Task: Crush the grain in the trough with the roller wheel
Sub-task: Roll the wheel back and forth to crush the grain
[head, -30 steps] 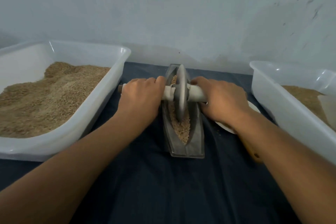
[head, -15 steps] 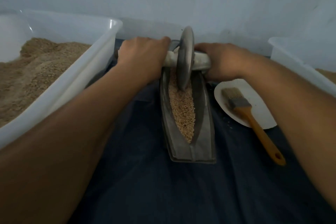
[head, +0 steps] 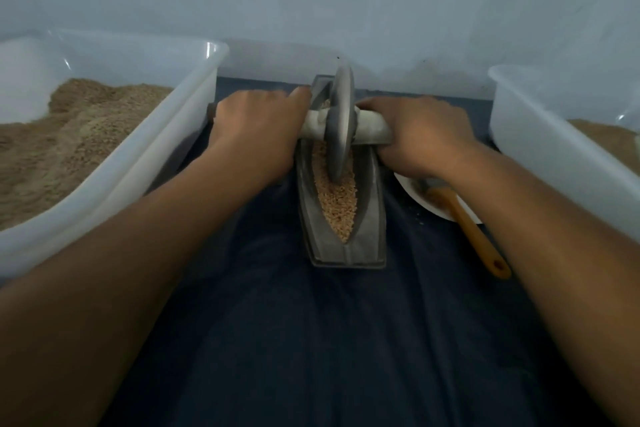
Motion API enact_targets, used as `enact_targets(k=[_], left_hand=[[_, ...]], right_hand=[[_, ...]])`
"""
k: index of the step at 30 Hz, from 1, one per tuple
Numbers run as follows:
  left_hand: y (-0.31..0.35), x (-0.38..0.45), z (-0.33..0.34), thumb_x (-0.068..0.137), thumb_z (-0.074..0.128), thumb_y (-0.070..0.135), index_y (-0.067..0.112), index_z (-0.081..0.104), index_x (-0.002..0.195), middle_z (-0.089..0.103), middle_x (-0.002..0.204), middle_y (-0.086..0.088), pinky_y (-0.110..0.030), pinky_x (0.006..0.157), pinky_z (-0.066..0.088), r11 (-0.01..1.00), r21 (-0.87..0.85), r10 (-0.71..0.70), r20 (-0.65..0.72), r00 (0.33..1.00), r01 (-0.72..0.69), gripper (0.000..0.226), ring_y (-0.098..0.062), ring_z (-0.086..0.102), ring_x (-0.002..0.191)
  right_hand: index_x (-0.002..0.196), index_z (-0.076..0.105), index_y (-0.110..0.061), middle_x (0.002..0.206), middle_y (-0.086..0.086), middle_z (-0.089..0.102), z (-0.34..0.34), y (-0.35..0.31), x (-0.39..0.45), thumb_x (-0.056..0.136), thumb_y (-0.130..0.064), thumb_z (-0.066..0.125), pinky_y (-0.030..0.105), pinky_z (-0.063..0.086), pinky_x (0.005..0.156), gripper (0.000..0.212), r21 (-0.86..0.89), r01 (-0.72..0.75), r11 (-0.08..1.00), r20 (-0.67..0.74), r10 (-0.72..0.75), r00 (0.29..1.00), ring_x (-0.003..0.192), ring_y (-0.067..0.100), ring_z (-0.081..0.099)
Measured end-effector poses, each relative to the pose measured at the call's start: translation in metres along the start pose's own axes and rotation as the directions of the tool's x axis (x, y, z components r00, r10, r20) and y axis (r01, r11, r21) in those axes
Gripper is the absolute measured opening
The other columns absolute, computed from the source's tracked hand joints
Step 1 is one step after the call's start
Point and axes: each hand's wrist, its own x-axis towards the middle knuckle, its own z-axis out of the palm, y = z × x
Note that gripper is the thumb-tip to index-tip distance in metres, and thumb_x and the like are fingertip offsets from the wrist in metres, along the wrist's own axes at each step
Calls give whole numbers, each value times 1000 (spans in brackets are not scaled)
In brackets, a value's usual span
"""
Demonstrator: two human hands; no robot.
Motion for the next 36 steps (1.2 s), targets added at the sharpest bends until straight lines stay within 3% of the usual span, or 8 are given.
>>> enact_targets(k=[4, 10, 13, 19, 21, 24, 29, 36], left_hand=[[4, -24, -6, 81, 77, 27, 25, 42, 131, 63, 106, 2, -34, 57, 31, 999, 25, 26, -94, 995, -23, 61, -25, 63, 88], [7, -44, -18, 80, 75, 25, 24, 40, 131, 62, 112, 2, -34, 79, 46, 998, -12, 62, -121, 991, -64, 62, -23, 60, 99], [11, -53, -26, 80, 75, 24, 24, 41, 130, 62, 116, 3, -35, 88, 45, 995, -11, 93, -148, 985, -95, 61, -22, 60, 103], [14, -64, -35, 84, 69, 23, 24, 42, 131, 62, 122, 6, -33, 92, 43, 995, 12, 99, -186, 978, -98, 54, -20, 61, 105], [13, -67, -37, 85, 67, 21, 24, 41, 134, 62, 123, 6, -32, 90, 43, 996, 9, 89, -186, 978, -89, 55, -20, 61, 106], [10, -73, -38, 87, 67, 19, 27, 42, 134, 63, 119, 9, -28, 74, 38, 999, -10, 50, -172, 984, -53, 54, -17, 62, 102], [0, -79, -35, 87, 67, 20, 32, 42, 131, 63, 108, 11, -29, 58, 36, 998, -57, 19, -130, 991, -27, 52, -16, 63, 87], [-1, -74, -47, 87, 60, 22, 36, 53, 119, 65, 96, 10, -31, 60, 35, 993, -110, 27, -143, 989, -43, 36, -18, 64, 86]], right_hand=[[136, 42, -59, 116, -10, 69, -3, -6, -20, 87, -42, 60, 38, 38, 68, 55, 20, 3, 1000, -42, -2, 999, 103, 28, 65], [142, 39, -53, 124, -9, 67, -8, -12, -50, 87, -37, 62, 35, 37, 66, 62, 68, 39, 997, -112, -31, 993, 108, 27, 64], [142, 43, -52, 122, -10, 68, -9, -14, -64, 88, -35, 60, 34, 37, 66, 59, 87, 36, 996, -129, -24, 991, 105, 26, 65], [139, 47, -47, 110, -5, 69, -13, -21, -82, 92, -31, 57, 41, 52, 74, 50, 117, 6, 993, -151, 12, 989, 100, 28, 65], [137, 51, -45, 105, -5, 69, -13, -25, -85, 91, -28, 60, 35, 43, 66, 49, 75, 14, 997, -220, 3, 976, 95, 27, 64], [132, 59, -38, 100, -4, 70, -17, -31, -89, 86, -25, 67, 35, 31, 65, 48, 9, 43, 999, -305, -38, 952, 89, 27, 64], [127, 63, -33, 99, -4, 70, -24, -37, -86, 80, -17, 66, 37, 37, 71, 50, -74, 48, 996, -327, -69, 943, 91, 28, 63], [128, 63, -35, 101, -4, 71, -32, -30, -89, 86, -22, 65, 37, 37, 69, 44, -46, 72, 996, -305, -83, 949, 92, 28, 65]])
